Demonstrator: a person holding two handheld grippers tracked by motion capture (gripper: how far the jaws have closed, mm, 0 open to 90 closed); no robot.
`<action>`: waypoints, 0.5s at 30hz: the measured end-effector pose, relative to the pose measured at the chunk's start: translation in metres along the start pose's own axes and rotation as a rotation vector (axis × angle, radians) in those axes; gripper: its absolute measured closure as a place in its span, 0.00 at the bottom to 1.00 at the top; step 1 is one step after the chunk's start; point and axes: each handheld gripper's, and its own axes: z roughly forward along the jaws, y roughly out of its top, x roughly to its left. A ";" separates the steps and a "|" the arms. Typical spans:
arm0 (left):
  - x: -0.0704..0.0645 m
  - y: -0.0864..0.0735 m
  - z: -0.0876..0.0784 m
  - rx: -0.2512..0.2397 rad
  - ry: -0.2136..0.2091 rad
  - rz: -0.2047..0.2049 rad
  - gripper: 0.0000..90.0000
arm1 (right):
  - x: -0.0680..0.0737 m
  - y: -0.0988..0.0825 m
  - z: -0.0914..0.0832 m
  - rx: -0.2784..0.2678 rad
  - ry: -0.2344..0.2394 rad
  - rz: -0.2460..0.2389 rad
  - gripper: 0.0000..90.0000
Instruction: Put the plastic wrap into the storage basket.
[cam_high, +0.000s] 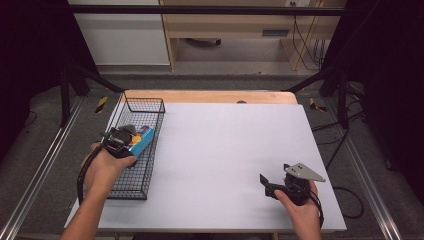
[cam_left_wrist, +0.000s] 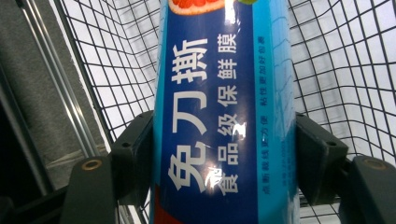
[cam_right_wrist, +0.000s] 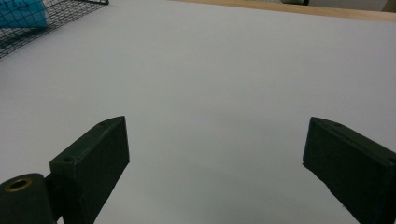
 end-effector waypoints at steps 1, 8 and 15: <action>0.000 0.000 0.000 0.004 -0.003 0.001 0.35 | 0.000 0.000 0.000 0.000 0.000 0.000 0.08; 0.001 0.002 0.003 0.014 -0.004 0.001 0.35 | -0.001 0.000 0.000 0.000 0.000 0.000 0.08; -0.001 0.003 0.004 0.005 0.008 0.004 0.35 | 0.001 0.000 0.001 0.006 0.006 -0.009 0.08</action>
